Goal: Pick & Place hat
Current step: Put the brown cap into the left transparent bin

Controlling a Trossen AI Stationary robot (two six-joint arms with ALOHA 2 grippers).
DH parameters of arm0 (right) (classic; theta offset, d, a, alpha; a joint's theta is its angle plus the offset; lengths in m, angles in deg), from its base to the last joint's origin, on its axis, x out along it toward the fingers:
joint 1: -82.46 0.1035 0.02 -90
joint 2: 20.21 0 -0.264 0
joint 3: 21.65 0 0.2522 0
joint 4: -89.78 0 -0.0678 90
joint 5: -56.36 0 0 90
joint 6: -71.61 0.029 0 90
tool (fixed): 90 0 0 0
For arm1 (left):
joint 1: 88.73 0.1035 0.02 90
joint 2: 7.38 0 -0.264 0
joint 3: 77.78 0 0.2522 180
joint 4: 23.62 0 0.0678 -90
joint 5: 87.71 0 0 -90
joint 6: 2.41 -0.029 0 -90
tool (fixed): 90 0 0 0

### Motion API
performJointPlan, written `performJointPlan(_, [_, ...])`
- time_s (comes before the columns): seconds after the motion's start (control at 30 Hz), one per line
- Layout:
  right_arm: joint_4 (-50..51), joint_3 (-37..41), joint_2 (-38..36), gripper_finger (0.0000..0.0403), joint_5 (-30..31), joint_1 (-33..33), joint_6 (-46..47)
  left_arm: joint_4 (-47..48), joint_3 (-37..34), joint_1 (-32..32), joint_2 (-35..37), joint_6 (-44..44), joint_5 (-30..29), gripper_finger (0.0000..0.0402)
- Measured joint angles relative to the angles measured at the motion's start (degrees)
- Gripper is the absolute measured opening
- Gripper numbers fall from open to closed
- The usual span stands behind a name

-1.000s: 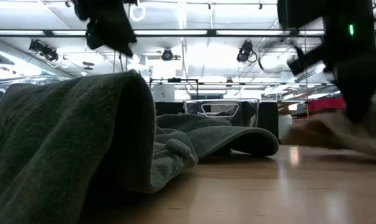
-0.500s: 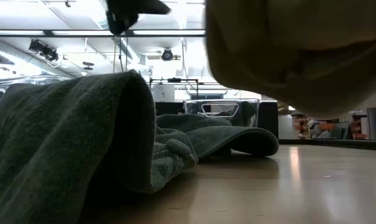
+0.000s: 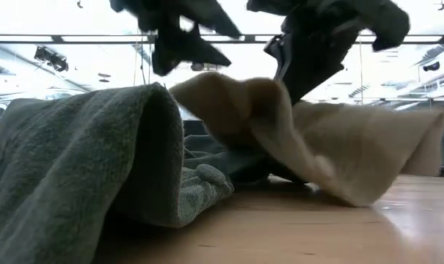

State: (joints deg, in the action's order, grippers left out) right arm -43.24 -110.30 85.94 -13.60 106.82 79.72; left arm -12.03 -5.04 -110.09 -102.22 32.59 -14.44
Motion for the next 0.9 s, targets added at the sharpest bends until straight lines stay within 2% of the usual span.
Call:
performJointPlan(0.27, [-3.99,0.0,0.37,0.0006,1.01,-1.16,-3.02,-0.35,0.0,1.07,-5.91,0.14,-0.17,0.0183])
performJointPlan(0.43, [-4.8,0.15,0.45,0.0006,1.0,-1.74,-4.0,-0.81,0.09,1.08,-7.54,0.32,-0.46,0.0183])
performJointPlan(0.63, [-10.34,0.28,0.52,0.0006,1.04,-1.54,-8.03,-0.23,0.09,1.57,-8.13,-0.78,-0.3,0.0174])
performJointPlan(0.77, [-11.18,0.31,0.52,0.0007,1.05,-1.5,-7.89,-0.03,0.09,1.55,-8.13,-1.63,-0.55,0.0127])
performJointPlan(0.9, [-10.19,0.31,0.52,0.0007,1.59,-1.38,-4.85,-0.36,0.09,1.55,-8.18,-1.9,-0.51,0.0046])
